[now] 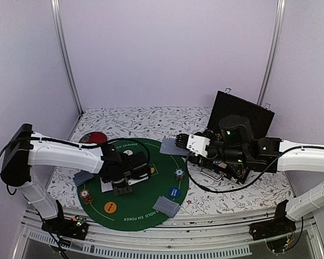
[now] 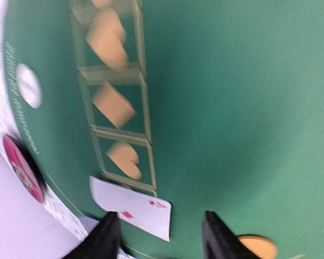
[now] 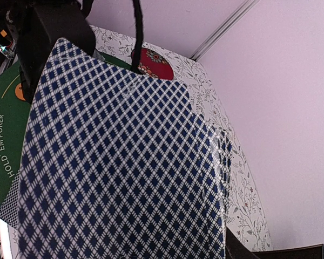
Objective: Distribute texas hold em gaming equipment
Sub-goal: Flop the poker card into the community card area, then pick up the poker card from the face-down deck piles.
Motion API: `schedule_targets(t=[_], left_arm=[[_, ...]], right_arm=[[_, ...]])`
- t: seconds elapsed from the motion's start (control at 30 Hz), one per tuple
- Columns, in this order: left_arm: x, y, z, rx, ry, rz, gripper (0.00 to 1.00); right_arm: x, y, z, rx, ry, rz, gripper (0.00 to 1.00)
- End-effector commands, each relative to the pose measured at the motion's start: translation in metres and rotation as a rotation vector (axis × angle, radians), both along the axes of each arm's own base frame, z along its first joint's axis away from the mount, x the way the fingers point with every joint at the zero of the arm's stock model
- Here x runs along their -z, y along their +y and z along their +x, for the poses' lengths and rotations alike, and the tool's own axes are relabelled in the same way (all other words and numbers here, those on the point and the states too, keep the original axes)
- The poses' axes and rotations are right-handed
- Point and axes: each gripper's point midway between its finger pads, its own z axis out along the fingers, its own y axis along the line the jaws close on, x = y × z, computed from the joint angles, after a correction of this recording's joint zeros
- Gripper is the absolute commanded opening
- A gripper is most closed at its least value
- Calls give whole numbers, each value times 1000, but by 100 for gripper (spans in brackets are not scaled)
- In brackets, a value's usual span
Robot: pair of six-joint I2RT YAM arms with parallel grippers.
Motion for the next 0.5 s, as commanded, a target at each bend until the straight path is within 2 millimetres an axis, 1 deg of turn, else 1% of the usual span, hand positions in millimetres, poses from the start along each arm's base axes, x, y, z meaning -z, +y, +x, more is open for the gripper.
schedule_targets(t=[0.0,0.03,0.07,0.1,0.13,0.2,0.3,0.4,0.43,0.47], left_arm=[[-60,-43,7,-29,-60,-233,62],[-74,-49,10,-34,-78,-294,66],[-89,-54,13,-55,-97,-362,74],[-103,-58,16,-79,-104,-437,79],[-117,-61,21,-111,-103,-515,83],[-151,-64,33,-181,-118,-687,90],[-197,-56,52,-298,-155,-897,94],[-236,-45,64,-395,-192,-1073,95],[-249,-43,67,-434,-194,-1150,95],[-261,-45,68,-453,-149,-1250,96]], right_arm=[[-11,-3,-1,3,-12,25,46],[-10,-3,0,2,-12,23,46],[-10,-2,0,2,-11,24,46],[-10,-2,0,2,-10,24,46],[-10,-2,-1,-1,-9,23,46],[-10,-2,-1,-1,-10,23,46],[-10,-1,-1,-4,-10,23,46],[-10,-1,-2,-6,-10,26,46],[-10,-1,-1,-7,-9,25,46],[-10,-1,-2,-9,-9,24,46]])
